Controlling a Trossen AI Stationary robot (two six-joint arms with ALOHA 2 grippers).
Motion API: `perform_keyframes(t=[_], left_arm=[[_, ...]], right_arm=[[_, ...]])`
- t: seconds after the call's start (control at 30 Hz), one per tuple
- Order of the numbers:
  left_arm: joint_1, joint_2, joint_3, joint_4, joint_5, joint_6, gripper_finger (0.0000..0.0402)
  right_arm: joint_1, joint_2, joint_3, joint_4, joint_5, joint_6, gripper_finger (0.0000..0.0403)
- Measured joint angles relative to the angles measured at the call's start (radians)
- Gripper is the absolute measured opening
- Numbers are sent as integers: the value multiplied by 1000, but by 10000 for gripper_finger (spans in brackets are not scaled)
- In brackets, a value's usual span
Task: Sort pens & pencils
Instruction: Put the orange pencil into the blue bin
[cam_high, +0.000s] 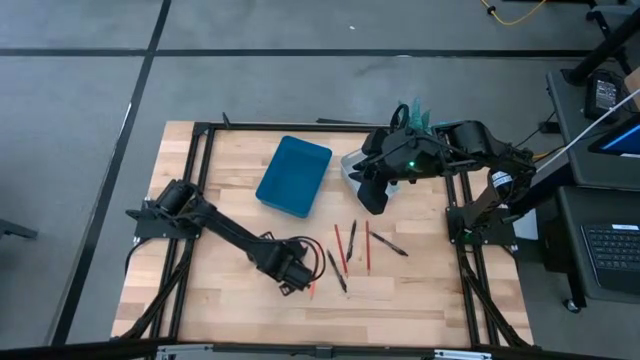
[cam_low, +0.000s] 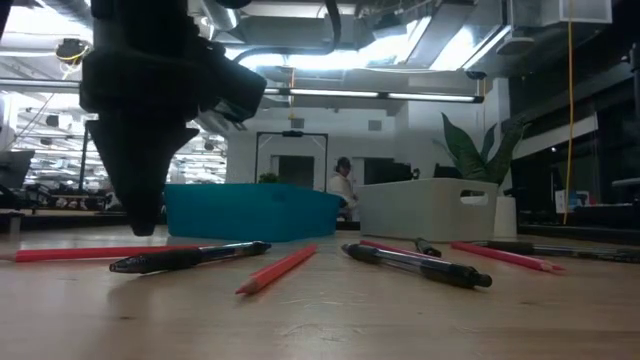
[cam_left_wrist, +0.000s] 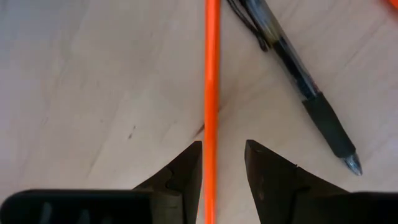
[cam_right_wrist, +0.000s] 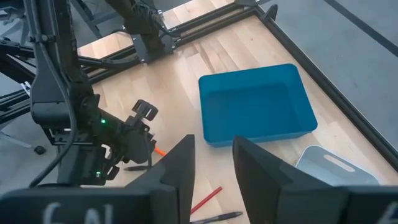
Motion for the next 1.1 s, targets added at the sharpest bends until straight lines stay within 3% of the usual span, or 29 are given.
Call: perform_keyframes(t=[0.77, 1.1], left_arm=[[26, 0, -1, 9, -27, 42, 115], [26, 1, -48, 36, 17, 22, 115]], right_arm=[[0, 0, 0, 0, -28, 0, 110], [0, 0, 0, 0, -48, 0, 110]])
